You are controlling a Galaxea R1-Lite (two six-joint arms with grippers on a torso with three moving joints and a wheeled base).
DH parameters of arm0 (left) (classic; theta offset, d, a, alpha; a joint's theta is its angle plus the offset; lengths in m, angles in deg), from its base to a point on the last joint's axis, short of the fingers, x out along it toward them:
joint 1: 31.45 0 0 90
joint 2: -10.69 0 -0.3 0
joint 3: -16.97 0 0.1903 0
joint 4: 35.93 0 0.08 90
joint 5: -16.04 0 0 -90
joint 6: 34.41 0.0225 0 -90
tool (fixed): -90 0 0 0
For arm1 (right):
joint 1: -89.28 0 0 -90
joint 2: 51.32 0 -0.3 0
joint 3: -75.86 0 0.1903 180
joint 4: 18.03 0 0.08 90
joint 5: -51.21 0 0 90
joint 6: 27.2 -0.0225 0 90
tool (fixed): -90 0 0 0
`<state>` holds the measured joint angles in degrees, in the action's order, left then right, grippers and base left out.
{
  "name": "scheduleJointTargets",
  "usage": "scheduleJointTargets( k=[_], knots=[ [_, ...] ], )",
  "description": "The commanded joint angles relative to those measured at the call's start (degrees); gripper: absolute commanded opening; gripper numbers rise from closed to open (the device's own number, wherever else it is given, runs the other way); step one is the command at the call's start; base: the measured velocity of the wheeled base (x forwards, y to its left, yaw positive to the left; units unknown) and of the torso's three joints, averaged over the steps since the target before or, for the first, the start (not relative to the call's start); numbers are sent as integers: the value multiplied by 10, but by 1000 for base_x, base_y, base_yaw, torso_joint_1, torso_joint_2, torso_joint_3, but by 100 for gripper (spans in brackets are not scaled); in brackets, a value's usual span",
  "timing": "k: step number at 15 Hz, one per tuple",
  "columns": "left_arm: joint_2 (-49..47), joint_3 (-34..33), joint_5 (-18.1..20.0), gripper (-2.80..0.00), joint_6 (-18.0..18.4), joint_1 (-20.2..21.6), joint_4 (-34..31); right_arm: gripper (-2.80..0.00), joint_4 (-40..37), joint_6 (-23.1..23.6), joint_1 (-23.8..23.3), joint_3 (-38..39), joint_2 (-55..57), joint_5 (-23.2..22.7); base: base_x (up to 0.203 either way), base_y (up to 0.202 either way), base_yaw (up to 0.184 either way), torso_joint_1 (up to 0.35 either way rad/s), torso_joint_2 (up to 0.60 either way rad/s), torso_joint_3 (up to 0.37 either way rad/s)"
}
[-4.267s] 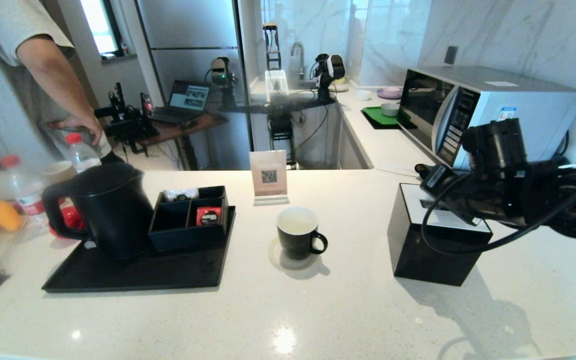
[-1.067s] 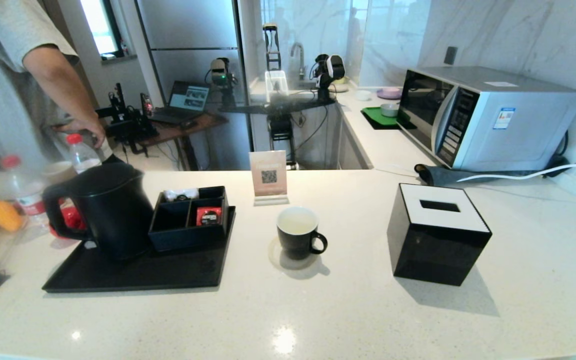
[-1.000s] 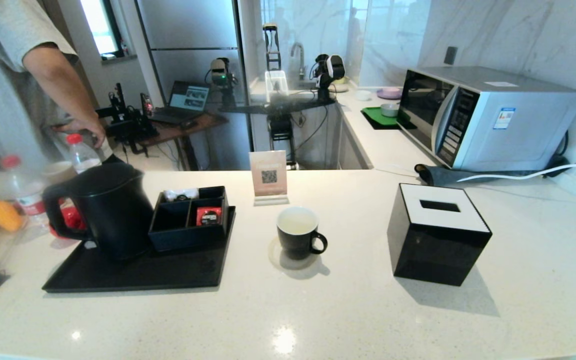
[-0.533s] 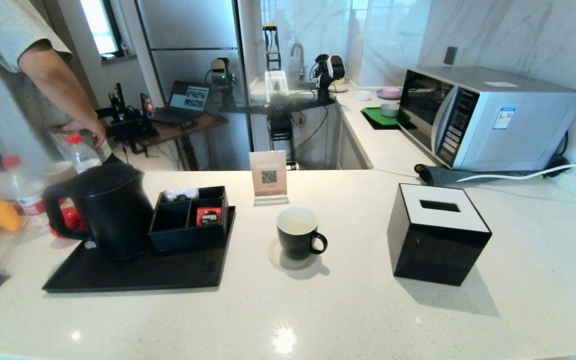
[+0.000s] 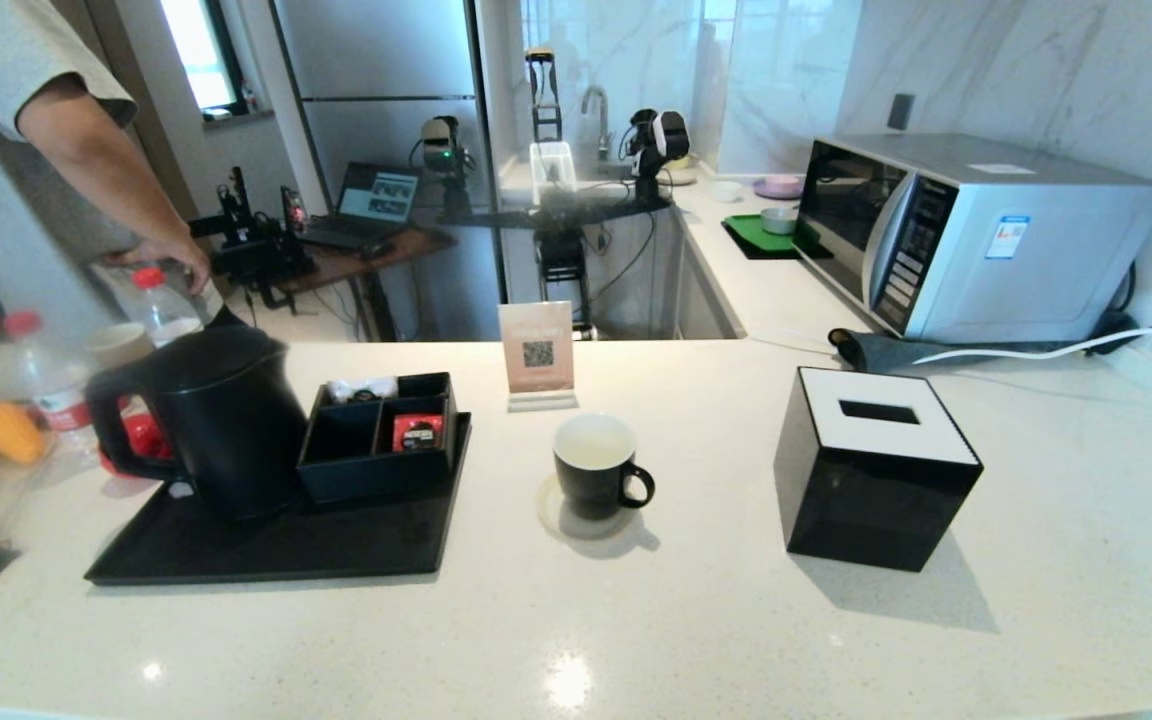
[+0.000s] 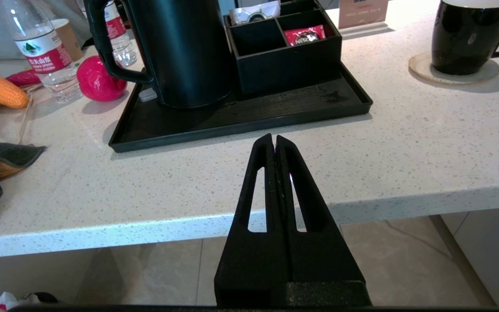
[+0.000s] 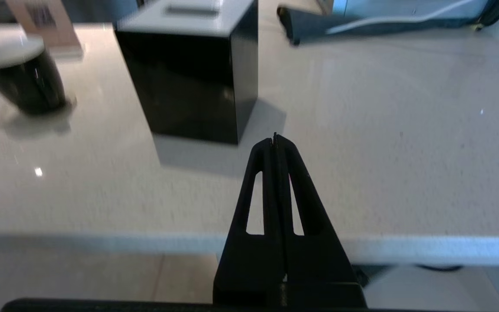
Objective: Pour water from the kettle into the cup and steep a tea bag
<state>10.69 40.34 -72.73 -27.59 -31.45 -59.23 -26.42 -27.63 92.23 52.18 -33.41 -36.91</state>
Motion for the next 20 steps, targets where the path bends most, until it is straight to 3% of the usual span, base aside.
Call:
scheduleJointTargets(
  k=[1,5,20],
  knots=[
    [0,0,0,-280,0,0,0,-280,-52,13,-17,3,-86,-8,0,0,0,0,0,0],
    [0,0,0,-280,0,0,0,-280,-149,46,-27,3,-178,-28,0,0,0,0,0,0],
    [0,0,0,-280,0,0,0,-280,-152,47,-27,3,-179,-30,0,0,0,0,0,0]
  ],
)
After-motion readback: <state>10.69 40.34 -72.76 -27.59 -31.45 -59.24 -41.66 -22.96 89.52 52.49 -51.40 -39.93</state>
